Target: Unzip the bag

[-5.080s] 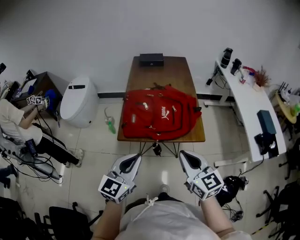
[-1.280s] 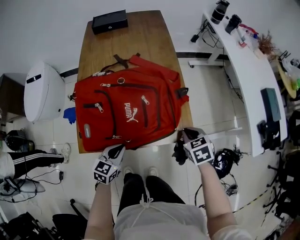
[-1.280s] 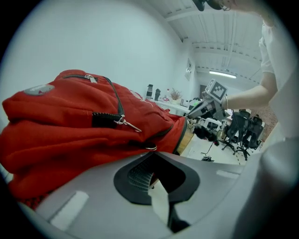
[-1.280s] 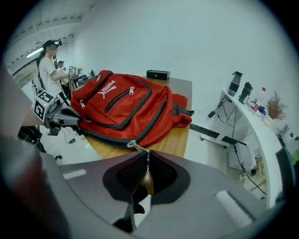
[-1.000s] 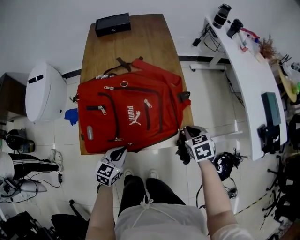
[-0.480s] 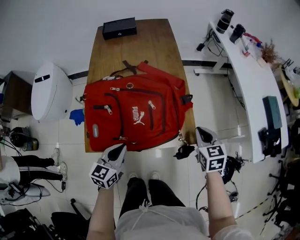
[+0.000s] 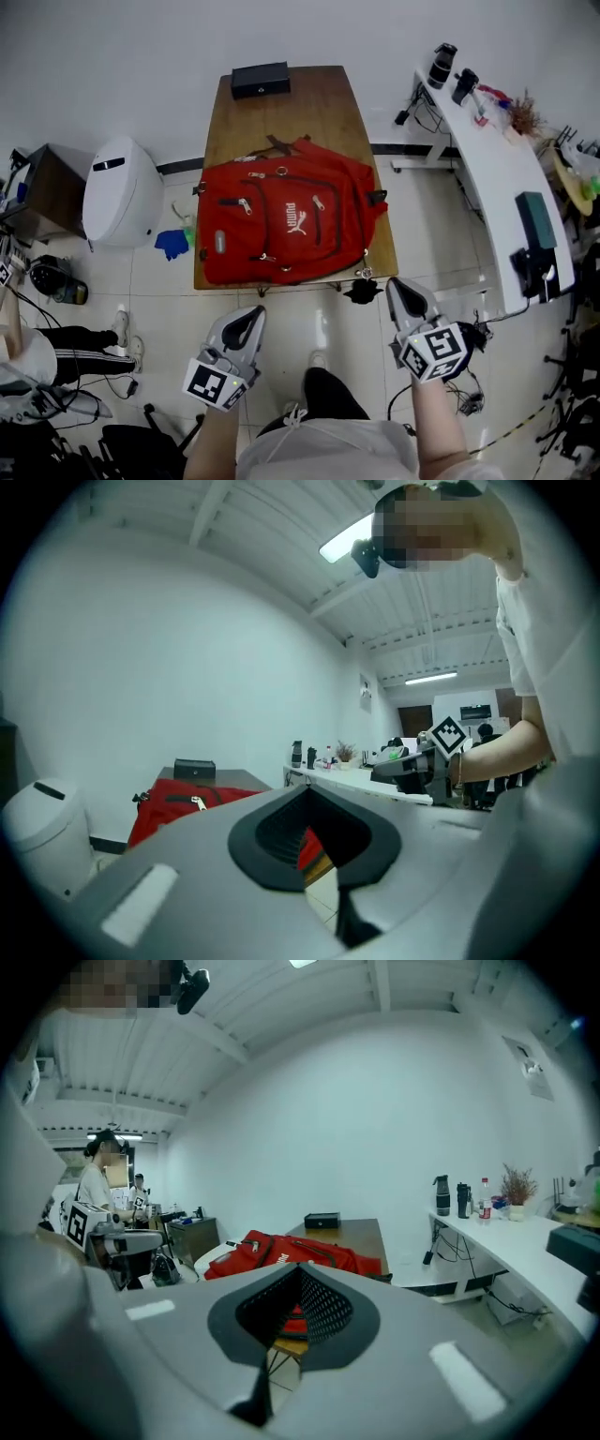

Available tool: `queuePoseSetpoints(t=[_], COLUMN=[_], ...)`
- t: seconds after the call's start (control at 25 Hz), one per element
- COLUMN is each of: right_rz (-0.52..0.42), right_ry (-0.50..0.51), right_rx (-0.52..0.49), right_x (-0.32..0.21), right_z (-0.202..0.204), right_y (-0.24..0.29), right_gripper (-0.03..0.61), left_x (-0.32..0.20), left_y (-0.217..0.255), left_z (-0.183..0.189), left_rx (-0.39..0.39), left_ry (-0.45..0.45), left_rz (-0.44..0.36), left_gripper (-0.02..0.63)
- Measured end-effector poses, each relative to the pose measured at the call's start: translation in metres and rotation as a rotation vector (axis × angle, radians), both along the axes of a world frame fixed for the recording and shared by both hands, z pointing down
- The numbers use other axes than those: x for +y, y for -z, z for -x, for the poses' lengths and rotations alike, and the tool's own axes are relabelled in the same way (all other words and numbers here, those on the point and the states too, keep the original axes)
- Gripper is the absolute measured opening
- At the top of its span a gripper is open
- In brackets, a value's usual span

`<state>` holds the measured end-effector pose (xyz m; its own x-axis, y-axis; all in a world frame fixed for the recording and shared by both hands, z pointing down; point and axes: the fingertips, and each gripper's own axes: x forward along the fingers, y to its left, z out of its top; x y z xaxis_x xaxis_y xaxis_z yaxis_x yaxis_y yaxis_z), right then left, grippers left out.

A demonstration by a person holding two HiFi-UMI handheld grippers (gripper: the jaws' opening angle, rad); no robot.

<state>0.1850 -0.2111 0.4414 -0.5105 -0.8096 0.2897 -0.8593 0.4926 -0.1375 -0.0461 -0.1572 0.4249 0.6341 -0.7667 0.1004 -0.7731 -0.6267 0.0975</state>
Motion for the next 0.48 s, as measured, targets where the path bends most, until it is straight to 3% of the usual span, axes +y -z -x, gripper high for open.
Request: queuePoseSetpoints(t=[0.2, 0.48], right_rz=[-0.057, -0.056], right_ry=[0.035, 0.07], right_rx=[-0.017, -0.022], right_x=[0.092, 0.209], right_z=[0.041, 0.091], right_y=[0.018, 0.025], right_gripper=[0.008, 0.008], left_x=[0.08, 0.186], left_y=[0.024, 0.047], left_z=[0.017, 0.032], left_rx=[-0.01, -0.004], left_ry=[-0.007, -0.037], left_rz=[-0.064, -0.11], left_gripper=[0.006, 0.006])
